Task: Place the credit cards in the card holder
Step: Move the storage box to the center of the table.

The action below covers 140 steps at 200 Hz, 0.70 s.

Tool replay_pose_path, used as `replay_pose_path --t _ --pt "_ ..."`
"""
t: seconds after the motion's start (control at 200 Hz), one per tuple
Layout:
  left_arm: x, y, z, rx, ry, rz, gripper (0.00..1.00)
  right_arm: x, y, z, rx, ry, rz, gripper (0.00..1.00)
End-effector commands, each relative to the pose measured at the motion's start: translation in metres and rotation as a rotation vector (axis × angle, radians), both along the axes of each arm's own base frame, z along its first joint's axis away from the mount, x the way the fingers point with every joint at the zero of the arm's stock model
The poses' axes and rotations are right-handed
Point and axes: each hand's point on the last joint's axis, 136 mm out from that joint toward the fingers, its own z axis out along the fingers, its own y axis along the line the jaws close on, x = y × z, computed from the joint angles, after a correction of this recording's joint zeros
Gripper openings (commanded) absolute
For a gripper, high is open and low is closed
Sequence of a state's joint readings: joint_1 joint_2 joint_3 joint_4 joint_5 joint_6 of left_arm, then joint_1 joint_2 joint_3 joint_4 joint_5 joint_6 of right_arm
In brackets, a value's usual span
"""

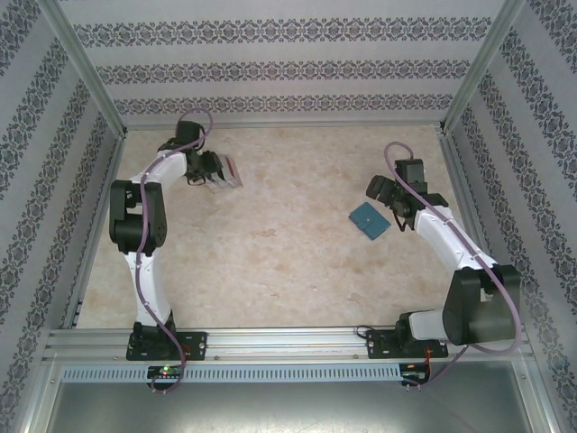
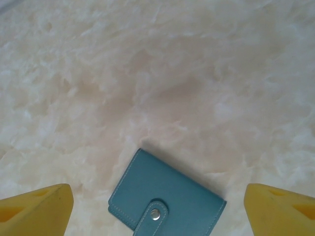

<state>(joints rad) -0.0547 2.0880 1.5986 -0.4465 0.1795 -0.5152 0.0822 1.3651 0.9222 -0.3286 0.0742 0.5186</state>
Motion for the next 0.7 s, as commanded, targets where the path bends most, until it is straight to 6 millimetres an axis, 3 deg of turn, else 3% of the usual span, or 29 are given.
replay_pose_path --t 0.0,0.145,0.235,0.31,0.54,0.694 --pt "-0.035 -0.063 0.014 -0.037 0.019 -0.115 0.40 -0.003 0.014 -0.004 0.056 0.050 0.026 0.89" --pt "-0.079 -0.127 0.011 -0.025 0.060 -0.256 0.41 -0.024 0.016 -0.033 0.135 0.216 -0.075 0.83" --pt "-0.100 -0.149 0.001 -0.031 0.088 -0.274 0.43 -0.031 0.018 -0.048 0.162 0.288 -0.101 0.81" --pt "-0.112 -0.165 -0.004 -0.052 0.105 -0.296 0.51 -0.036 0.019 -0.061 0.164 0.339 -0.105 0.81" --pt "-0.114 -0.174 0.018 -0.048 0.069 -0.348 0.66 -0.029 0.022 -0.082 0.111 0.462 -0.008 0.84" --pt "-0.113 -0.182 0.031 -0.097 0.054 -0.356 0.77 -0.022 0.022 -0.085 0.165 0.492 -0.092 0.89"
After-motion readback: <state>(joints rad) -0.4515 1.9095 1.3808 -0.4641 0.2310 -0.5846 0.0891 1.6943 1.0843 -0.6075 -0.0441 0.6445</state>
